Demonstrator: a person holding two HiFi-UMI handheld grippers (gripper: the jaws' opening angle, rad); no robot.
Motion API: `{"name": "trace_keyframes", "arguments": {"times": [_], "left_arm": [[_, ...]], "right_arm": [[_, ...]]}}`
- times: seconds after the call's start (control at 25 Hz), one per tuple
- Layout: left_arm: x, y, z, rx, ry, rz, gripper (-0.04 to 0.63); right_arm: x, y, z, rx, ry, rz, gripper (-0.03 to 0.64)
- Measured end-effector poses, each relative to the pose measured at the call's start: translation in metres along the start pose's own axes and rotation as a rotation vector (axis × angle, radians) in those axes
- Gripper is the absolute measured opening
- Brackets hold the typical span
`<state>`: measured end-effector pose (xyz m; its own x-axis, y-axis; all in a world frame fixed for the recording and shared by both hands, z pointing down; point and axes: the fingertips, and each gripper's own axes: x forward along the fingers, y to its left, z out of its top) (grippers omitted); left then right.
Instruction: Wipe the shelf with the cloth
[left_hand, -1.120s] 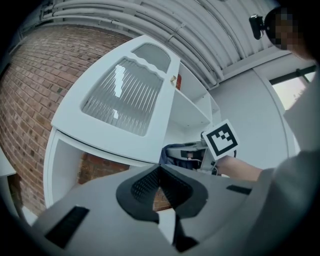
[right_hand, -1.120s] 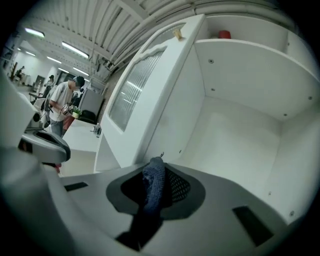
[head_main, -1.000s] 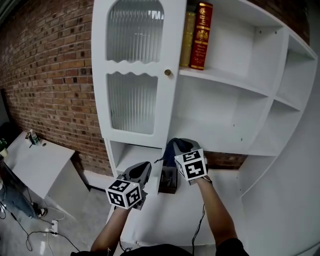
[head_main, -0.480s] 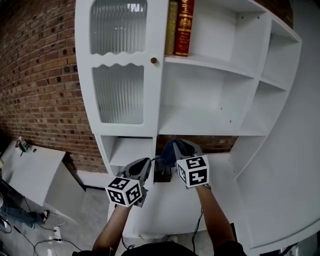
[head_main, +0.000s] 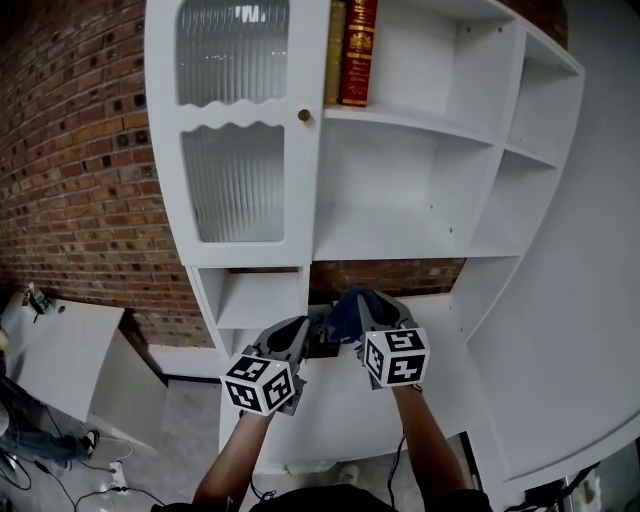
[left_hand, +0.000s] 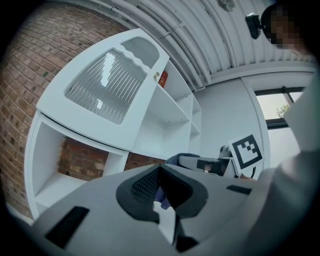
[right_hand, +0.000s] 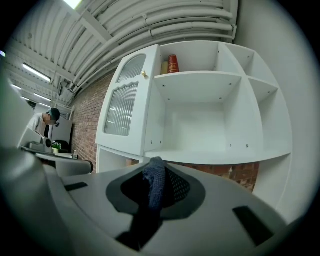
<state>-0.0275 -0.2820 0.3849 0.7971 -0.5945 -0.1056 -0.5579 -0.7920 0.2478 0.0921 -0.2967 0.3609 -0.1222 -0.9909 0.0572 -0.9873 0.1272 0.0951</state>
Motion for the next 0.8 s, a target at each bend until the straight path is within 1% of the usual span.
{"name": "trace_keyframes", "arguments": {"times": [0.24,0.8], "left_arm": [[-0.007,-0.004,-0.012,-0.013,0.023,-0.030,0.015],[0.000,-0.029,-0.005,0.012,0.014,-0.087,0.015]], "right_arm": [[-0.016,0.004,-0.009,0.017,0.001,-0.031,0.066],[-0.048,-0.006,-0.001,0.025,-0.034,-0.074,0.066]]}}
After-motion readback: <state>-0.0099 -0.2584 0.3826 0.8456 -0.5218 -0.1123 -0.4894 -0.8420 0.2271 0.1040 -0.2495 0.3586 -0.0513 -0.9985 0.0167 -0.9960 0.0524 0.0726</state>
